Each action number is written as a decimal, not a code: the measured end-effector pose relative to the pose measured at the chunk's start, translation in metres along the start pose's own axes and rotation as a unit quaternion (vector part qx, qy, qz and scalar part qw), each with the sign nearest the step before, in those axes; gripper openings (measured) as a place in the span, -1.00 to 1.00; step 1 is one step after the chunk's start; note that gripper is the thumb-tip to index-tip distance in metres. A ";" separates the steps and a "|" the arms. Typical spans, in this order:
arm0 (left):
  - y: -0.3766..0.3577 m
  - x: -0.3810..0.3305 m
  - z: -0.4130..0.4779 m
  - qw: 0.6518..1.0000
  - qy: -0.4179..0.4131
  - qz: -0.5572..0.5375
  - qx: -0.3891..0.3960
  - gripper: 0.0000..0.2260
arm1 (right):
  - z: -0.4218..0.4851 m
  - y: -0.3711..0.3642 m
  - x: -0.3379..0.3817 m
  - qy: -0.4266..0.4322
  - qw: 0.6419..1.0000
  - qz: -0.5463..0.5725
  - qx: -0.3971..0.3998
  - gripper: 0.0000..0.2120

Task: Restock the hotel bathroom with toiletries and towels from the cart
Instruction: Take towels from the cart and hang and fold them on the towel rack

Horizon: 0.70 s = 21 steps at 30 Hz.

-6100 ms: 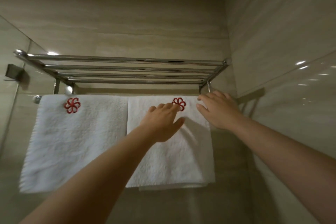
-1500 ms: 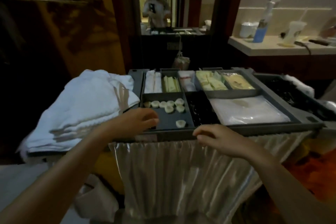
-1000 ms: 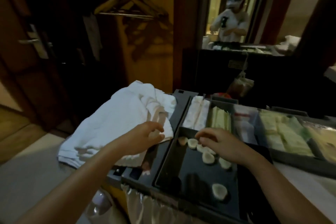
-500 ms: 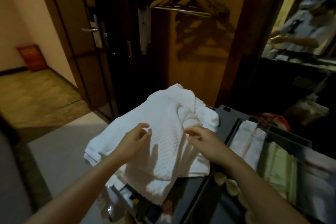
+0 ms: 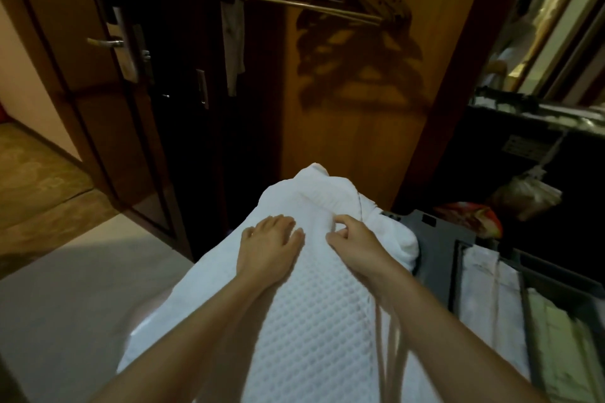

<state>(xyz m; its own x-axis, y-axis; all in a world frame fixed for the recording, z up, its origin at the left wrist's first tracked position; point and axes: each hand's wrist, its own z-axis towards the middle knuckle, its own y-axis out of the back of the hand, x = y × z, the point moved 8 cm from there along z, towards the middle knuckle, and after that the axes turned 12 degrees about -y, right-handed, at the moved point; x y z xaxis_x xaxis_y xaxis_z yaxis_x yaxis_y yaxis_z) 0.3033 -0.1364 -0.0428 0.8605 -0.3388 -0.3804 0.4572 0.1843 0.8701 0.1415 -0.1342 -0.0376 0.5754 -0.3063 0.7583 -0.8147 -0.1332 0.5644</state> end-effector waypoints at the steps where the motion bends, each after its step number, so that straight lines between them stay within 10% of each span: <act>1: -0.003 0.003 0.005 1.000 0.002 0.005 0.005 -0.61 | 0.005 -0.002 0.003 -0.006 1.000 0.002 -0.003 -0.55; 8: -0.010 0.014 0.013 1.000 0.017 0.003 0.002 -0.62 | 0.025 -0.006 0.003 -0.048 0.985 -0.121 -0.114 -0.64; 15: -0.012 0.016 0.012 1.000 0.024 0.011 0.010 -0.60 | 0.033 0.007 -0.026 -0.149 0.970 -0.096 -0.165 -0.30; 21: -0.014 0.015 0.012 1.000 0.018 0.016 0.012 -0.59 | 0.024 0.023 -0.031 -0.146 0.960 -0.090 -0.223 -0.52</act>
<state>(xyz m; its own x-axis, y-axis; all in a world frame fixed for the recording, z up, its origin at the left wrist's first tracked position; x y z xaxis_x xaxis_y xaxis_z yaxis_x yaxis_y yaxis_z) 0.3075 -0.1552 -0.0572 0.8828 -0.2991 -0.3623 0.4233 0.1720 0.8895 0.1030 -0.1503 -0.0564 0.6064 -0.5755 0.5487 -0.5548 0.1881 0.8104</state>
